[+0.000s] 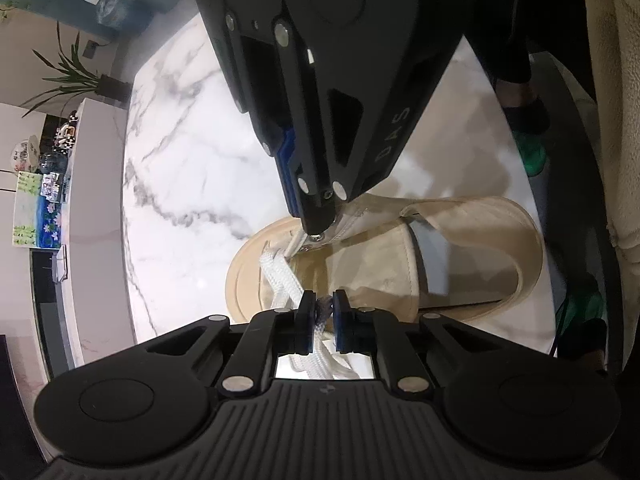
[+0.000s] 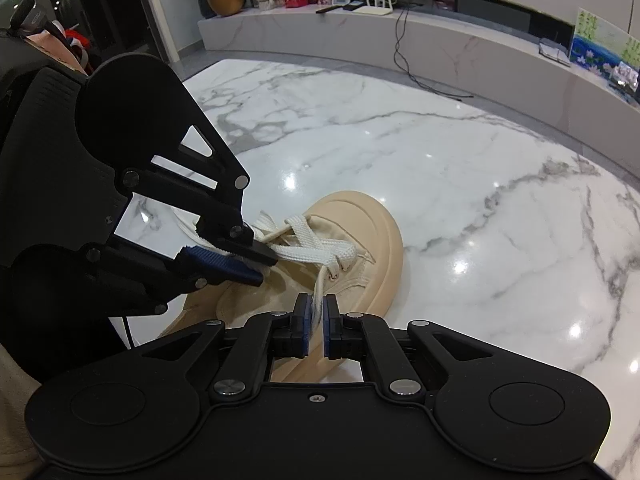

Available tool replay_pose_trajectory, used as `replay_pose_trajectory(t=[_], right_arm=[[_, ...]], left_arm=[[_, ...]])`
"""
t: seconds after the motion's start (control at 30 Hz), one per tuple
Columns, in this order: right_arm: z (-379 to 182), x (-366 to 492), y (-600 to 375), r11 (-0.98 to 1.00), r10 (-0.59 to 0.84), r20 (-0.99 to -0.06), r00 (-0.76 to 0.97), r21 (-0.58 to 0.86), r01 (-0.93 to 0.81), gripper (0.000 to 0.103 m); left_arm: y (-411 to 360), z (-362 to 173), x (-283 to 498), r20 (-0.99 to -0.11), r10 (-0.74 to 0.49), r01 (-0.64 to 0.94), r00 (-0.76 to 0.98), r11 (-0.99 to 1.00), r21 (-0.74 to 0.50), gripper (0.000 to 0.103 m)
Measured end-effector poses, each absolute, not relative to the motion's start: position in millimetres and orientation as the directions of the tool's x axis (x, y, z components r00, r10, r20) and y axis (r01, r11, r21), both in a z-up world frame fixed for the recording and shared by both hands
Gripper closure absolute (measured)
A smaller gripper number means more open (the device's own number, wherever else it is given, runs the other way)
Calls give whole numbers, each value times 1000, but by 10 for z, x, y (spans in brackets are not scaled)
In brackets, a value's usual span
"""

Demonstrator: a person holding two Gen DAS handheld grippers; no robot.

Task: Lace up shoes with both hands

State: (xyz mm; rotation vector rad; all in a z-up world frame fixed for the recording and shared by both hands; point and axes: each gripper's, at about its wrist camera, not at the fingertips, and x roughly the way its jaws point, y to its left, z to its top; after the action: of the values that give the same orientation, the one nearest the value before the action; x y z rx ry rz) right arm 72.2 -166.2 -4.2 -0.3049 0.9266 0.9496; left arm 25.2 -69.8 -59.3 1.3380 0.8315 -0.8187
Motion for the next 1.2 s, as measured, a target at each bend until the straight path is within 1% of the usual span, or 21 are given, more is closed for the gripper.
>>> replay_pose_trajectory(t=[0.17,0.2,0.37,0.57,0.6,0.63,0.67,0.87,0.93,0.97,1.0,1.03,1.2], right_arm=[[-37,719,-1658,572,564,-786,251,153,-806,97],[-25,714,-1660,570,567,-784,254,151,-807,92],[76,653,-1690,512,616,-747,249,140,-847,92],[72,580,-1608,428,645,-733,215,113,-897,92],[66,565,-1571,412,648,-730,214,100,-906,91],[61,550,-1536,397,651,-728,214,87,-914,87],[60,539,-1518,387,651,-728,216,74,-919,85],[29,497,-1421,334,656,-719,231,2,-943,85],[27,514,-1409,333,666,-709,231,5,-943,86],[22,518,-1398,329,668,-709,226,9,-944,89],[17,522,-1388,325,669,-710,221,13,-946,97],[13,526,-1378,322,670,-710,216,16,-947,100],[32,548,-1378,332,648,-730,218,13,-943,102]], left_arm=[[-661,-471,265,-861,-60,860,506,107,498,97],[-647,-444,270,-860,-71,860,506,124,495,97],[-569,-306,295,-861,-128,861,492,221,459,98],[-477,-161,299,-867,-188,867,461,303,395,98],[-456,-128,275,-865,-202,867,459,314,387,98],[-440,-101,257,-864,-214,868,456,323,378,98],[-423,-75,243,-863,-225,868,453,332,369,98],[-349,1,262,-854,-263,865,448,371,339,98],[-337,1,277,-853,-277,865,443,381,326,98],[-331,-5,272,-851,-278,864,446,383,328,98],[-329,-12,274,-849,-278,862,450,385,331,98],[-324,-18,276,-849,-280,862,447,387,327,98],[-305,-53,228,-857,-271,872,439,361,332,97]])
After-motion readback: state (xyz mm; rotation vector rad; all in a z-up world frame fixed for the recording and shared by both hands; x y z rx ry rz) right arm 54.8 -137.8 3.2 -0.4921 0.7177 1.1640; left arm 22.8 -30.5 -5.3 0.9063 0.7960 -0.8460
